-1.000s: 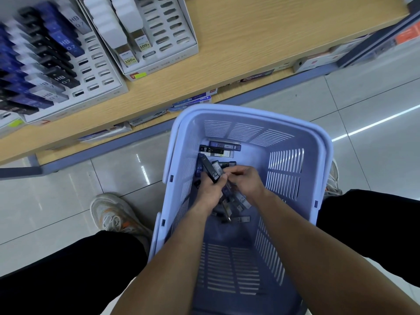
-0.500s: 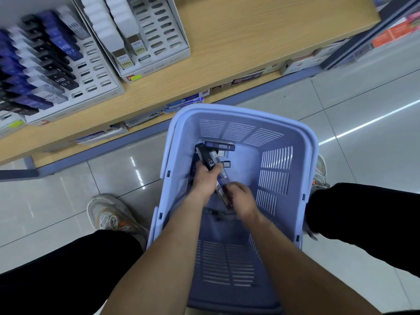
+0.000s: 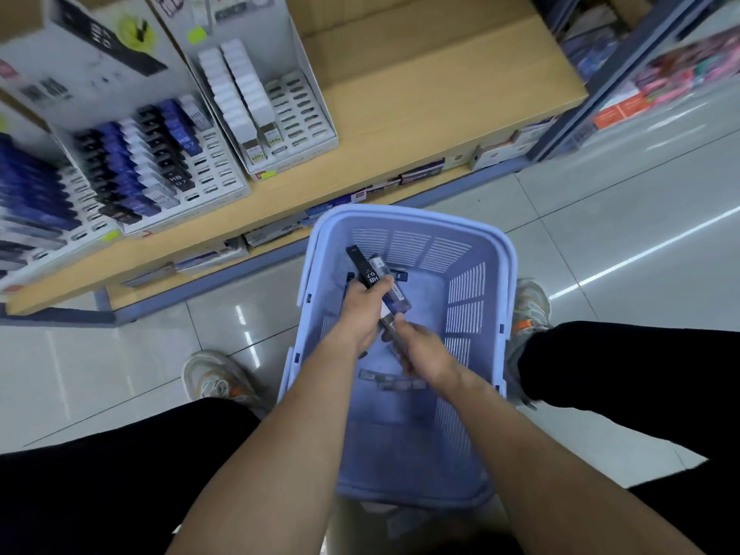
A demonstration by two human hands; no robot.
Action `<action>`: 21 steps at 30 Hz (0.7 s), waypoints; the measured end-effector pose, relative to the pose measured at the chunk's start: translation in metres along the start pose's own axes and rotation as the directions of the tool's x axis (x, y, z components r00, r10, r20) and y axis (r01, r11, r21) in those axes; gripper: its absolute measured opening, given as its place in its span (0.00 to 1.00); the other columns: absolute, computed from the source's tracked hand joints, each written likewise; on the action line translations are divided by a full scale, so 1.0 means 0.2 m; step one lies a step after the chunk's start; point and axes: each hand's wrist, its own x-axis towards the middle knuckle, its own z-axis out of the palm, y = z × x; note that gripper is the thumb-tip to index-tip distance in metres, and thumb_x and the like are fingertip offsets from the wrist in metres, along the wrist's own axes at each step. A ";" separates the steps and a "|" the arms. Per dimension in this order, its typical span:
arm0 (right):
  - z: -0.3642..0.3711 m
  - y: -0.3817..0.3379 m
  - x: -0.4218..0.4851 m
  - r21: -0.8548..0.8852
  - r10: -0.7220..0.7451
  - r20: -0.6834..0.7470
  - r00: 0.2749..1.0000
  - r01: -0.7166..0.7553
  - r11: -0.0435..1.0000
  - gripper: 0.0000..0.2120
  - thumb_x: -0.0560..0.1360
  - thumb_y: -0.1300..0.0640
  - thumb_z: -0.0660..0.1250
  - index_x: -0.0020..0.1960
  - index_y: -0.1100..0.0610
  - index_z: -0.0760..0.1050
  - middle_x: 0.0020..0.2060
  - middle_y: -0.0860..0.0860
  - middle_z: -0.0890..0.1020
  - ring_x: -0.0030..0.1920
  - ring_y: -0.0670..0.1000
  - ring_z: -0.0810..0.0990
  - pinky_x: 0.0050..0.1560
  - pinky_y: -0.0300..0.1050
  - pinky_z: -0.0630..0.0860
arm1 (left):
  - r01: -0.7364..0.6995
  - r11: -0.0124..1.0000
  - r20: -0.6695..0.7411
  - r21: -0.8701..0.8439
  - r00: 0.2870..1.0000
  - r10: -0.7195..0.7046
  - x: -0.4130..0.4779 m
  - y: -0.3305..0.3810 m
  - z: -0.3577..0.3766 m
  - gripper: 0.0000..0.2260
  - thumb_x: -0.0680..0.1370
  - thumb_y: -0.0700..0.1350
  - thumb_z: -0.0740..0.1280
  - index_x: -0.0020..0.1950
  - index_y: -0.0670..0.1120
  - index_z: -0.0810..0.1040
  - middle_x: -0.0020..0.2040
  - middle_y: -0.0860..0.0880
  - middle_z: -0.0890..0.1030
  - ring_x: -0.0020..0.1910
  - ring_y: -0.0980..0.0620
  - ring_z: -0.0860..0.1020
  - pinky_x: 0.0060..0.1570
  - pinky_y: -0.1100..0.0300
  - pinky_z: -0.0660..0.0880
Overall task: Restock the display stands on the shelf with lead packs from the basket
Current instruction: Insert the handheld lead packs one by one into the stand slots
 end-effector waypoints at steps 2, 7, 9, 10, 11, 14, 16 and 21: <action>0.01 -0.03 -0.06 -0.046 -0.040 -0.002 0.999 0.040 0.998 0.25 0.82 0.36 0.51 0.47 0.54 0.76 0.38 0.50 0.74 0.35 0.49 0.70 0.37 0.44 0.70 | -0.029 1.000 0.002 -0.009 1.000 0.029 -0.08 0.06 0.01 0.10 0.81 0.43 0.69 0.57 0.37 0.77 0.44 0.39 0.81 0.40 0.41 0.80 0.39 0.50 0.78; -0.02 -0.05 -0.19 -0.136 -0.133 -0.040 0.990 0.127 0.983 0.31 0.76 0.28 0.53 0.42 0.54 0.78 0.34 0.47 0.78 0.35 0.49 0.76 0.40 0.45 0.71 | -0.092 0.993 0.065 -0.079 0.993 0.097 -0.28 0.19 0.01 0.06 0.83 0.41 0.66 0.58 0.40 0.77 0.47 0.40 0.82 0.44 0.42 0.81 0.51 0.44 0.81; -0.03 -0.08 -0.26 -0.125 -0.224 -0.028 0.974 0.219 0.968 0.29 0.79 0.32 0.56 0.43 0.56 0.80 0.33 0.46 0.79 0.35 0.46 0.78 0.41 0.43 0.71 | -0.098 0.988 0.051 -0.117 0.993 0.104 -0.34 0.22 -0.01 0.08 0.83 0.41 0.65 0.60 0.39 0.76 0.47 0.41 0.83 0.41 0.44 0.81 0.44 0.49 0.81; -0.03 -0.10 -0.29 -0.109 -0.269 -0.020 0.963 0.265 0.958 0.26 0.81 0.37 0.57 0.40 0.56 0.79 0.31 0.45 0.79 0.34 0.44 0.78 0.39 0.40 0.70 | -0.096 0.987 0.040 -0.128 0.994 0.102 -0.37 0.23 -0.01 0.09 0.83 0.42 0.66 0.61 0.39 0.76 0.47 0.41 0.82 0.41 0.45 0.81 0.42 0.51 0.81; -0.04 -0.12 -0.32 -0.091 -0.304 -0.018 0.953 0.301 0.949 0.24 0.82 0.40 0.59 0.37 0.56 0.77 0.30 0.45 0.79 0.35 0.43 0.80 0.37 0.37 0.70 | -0.097 0.985 0.029 -0.145 0.994 0.102 -0.40 0.24 -0.02 0.09 0.83 0.42 0.66 0.60 0.39 0.76 0.46 0.41 0.82 0.40 0.45 0.81 0.42 0.51 0.81; -0.05 -0.18 -0.38 -0.078 -0.328 0.012 0.945 0.328 0.941 0.24 0.82 0.44 0.61 0.44 0.66 0.79 0.38 0.52 0.83 0.43 0.44 0.85 0.35 0.34 0.74 | -0.112 0.976 -0.004 -0.189 0.994 0.114 -0.47 0.29 -0.07 0.06 0.83 0.42 0.66 0.55 0.39 0.78 0.45 0.41 0.83 0.39 0.45 0.82 0.43 0.51 0.80; -0.05 -0.20 -0.41 -0.095 -0.325 0.016 0.945 0.325 0.941 0.24 0.81 0.43 0.61 0.44 0.62 0.81 0.40 0.56 0.84 0.42 0.51 0.83 0.42 0.46 0.79 | -0.140 0.963 -0.033 -0.231 0.990 0.136 -0.49 0.33 -0.11 0.11 0.83 0.41 0.66 0.61 0.36 0.77 0.53 0.38 0.84 0.45 0.43 0.83 0.44 0.50 0.81; -0.08 -0.24 -0.52 -0.159 -0.242 -0.062 0.968 0.230 0.960 0.23 0.79 0.42 0.62 0.34 0.57 0.80 0.32 0.51 0.80 0.34 0.52 0.73 0.35 0.44 0.67 | -0.179 0.950 -0.075 -0.255 0.983 0.165 -0.55 0.41 -0.22 0.10 0.84 0.42 0.64 0.62 0.39 0.76 0.42 0.44 0.85 0.36 0.48 0.84 0.31 0.57 0.79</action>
